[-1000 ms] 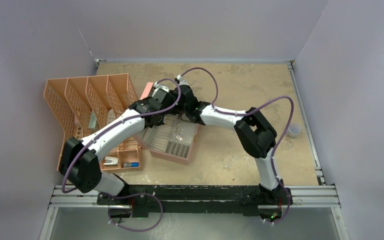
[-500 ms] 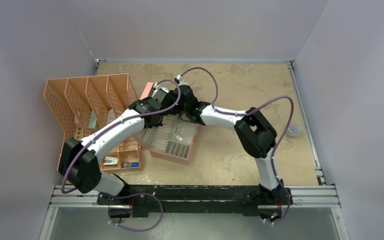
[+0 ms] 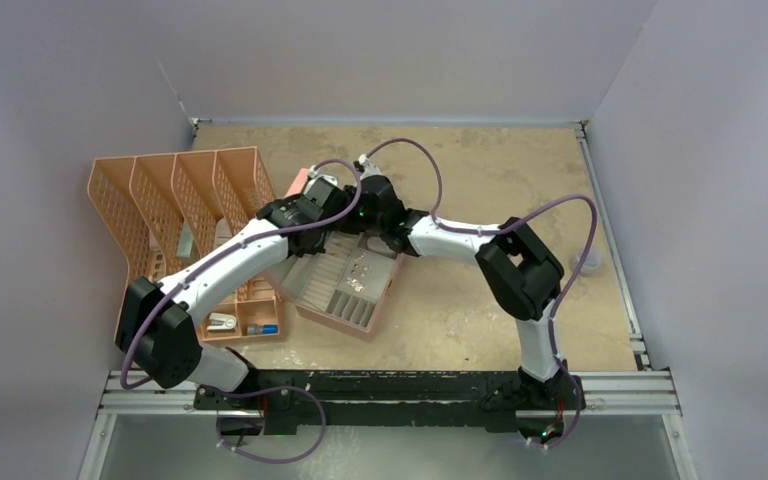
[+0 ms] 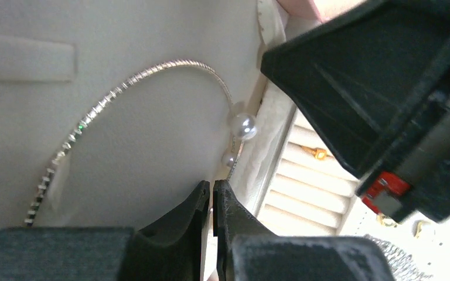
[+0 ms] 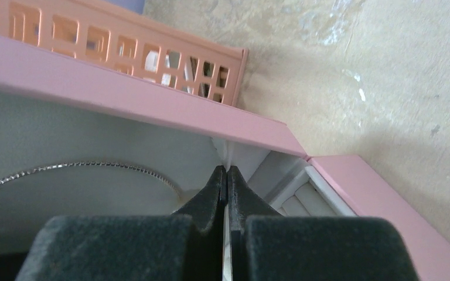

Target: Organize the mixed jewelry

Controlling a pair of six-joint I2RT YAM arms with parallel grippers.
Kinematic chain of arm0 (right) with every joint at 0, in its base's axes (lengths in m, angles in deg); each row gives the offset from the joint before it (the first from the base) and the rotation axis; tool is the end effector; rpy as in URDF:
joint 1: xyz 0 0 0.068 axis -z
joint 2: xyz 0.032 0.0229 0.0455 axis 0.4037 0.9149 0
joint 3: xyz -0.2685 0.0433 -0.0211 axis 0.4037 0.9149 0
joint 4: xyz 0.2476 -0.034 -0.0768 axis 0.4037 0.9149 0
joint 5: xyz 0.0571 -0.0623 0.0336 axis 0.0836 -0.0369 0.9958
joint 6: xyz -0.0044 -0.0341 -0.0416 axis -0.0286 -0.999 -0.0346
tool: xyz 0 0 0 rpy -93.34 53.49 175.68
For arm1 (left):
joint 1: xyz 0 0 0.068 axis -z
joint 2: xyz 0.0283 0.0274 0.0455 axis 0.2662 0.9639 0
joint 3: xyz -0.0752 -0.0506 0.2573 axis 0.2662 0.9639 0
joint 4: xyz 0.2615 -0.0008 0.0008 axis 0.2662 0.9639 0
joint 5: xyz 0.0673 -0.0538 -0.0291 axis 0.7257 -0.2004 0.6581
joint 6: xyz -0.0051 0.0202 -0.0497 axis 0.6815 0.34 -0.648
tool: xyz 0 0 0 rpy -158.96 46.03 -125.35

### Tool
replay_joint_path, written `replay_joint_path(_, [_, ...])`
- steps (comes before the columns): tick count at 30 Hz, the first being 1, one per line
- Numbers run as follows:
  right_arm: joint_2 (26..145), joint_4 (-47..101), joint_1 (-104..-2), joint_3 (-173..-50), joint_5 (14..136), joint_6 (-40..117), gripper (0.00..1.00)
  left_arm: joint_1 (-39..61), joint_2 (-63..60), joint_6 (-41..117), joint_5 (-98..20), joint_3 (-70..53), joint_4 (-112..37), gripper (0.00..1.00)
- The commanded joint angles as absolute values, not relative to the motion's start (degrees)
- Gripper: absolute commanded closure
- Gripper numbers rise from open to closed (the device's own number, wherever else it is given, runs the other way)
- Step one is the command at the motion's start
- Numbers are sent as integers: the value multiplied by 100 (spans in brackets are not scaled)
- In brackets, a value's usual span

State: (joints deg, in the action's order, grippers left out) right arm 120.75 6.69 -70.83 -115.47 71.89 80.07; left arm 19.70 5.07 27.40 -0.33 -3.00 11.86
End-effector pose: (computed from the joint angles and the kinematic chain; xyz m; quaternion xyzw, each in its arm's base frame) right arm 0.3207 0.3480 0.2194 -0.0114 0.8046 0.4585 0.3772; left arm 0.2426 -0.1488 0.2735 0.0468 0.9390 0.1145 0.3209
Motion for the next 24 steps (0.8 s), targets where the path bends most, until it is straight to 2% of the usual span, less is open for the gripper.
replay_joint_path(1, [11551,322,-7124,-11135,8151,7840,100,1940,312,2600,94,-387,1224,92])
replay_joint_path(24, [11088,-2135,-6934,-10255,9679,8348,100,1943,481,2455,-39,-285,1132,93])
